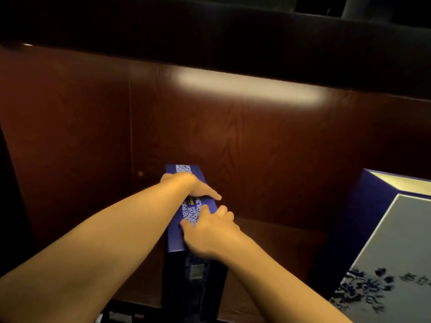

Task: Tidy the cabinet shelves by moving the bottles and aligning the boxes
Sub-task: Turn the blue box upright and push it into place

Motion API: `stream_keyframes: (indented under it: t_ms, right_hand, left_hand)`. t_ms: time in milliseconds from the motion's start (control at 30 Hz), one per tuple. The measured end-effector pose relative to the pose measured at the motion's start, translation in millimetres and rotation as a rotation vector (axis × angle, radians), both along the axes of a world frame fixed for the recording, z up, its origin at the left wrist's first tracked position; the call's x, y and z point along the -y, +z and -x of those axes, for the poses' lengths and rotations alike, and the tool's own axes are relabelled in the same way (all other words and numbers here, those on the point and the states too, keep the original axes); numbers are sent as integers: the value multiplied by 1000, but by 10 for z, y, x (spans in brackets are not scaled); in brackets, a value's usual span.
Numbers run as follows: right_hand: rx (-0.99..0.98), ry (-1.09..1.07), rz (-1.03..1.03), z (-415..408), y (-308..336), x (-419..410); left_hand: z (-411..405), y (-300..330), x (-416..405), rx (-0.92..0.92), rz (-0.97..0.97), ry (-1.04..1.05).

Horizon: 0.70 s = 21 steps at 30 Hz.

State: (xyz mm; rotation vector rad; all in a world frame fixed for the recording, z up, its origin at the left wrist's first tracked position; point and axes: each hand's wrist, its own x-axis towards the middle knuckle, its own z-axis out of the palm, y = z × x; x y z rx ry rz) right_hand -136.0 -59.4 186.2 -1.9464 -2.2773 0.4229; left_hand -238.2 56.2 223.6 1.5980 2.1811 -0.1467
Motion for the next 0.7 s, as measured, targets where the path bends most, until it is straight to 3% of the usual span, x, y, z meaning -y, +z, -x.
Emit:
stream_keyframes:
  t_ms: [100, 267, 533, 700]
  right_hand:
    - [-149, 118, 42, -191, 12, 52]
    - [-268, 65, -159, -586, 19, -154]
    - [-222, -46, -305, -944, 78, -776]
    - [-9, 39, -458, -779, 132, -1026]
  left_hand:
    - [-106, -26, -49, -17, -72, -90]
    - [-104, -116, -68, 1, -152, -198]
    - [254, -83, 38, 131, -135, -644]
    - [549, -41, 260, 105, -188, -698]
